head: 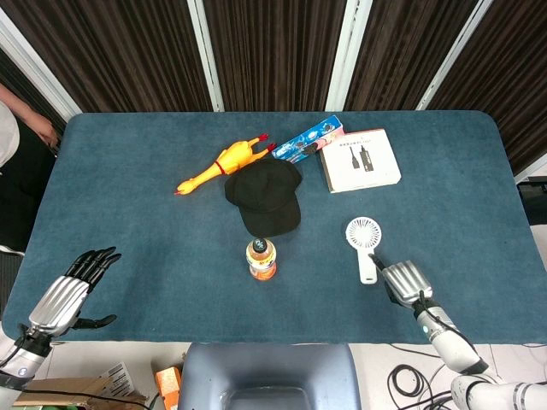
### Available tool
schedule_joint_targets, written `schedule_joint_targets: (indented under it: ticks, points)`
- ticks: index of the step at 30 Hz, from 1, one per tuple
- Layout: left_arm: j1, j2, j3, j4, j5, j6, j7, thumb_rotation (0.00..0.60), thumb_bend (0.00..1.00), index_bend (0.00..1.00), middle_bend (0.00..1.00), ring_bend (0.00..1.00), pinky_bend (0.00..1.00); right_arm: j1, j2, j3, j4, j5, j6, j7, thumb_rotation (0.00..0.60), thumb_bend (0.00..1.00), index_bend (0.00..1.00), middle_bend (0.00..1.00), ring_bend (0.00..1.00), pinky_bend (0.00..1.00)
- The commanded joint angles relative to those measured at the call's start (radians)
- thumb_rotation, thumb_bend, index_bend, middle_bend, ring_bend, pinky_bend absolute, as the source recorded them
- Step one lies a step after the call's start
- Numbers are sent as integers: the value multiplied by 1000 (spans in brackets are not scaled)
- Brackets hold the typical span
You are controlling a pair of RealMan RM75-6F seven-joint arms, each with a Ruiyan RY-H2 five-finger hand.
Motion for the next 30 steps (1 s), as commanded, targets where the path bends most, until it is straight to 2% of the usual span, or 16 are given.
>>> schedule_joint_targets:
  ticks: [1,30]
  points:
    - [1,0,0,0,-3,-1,2,600,0,0,0,0,70,0,1,0,1,0,0,2,600,702,90,915,825,1000]
    - [-4,-4,-2,-3,-5,-9,10,600,0,0,0,0,70,7,-3,-3,15,8,-14,18,600,702,105,915,825,1000]
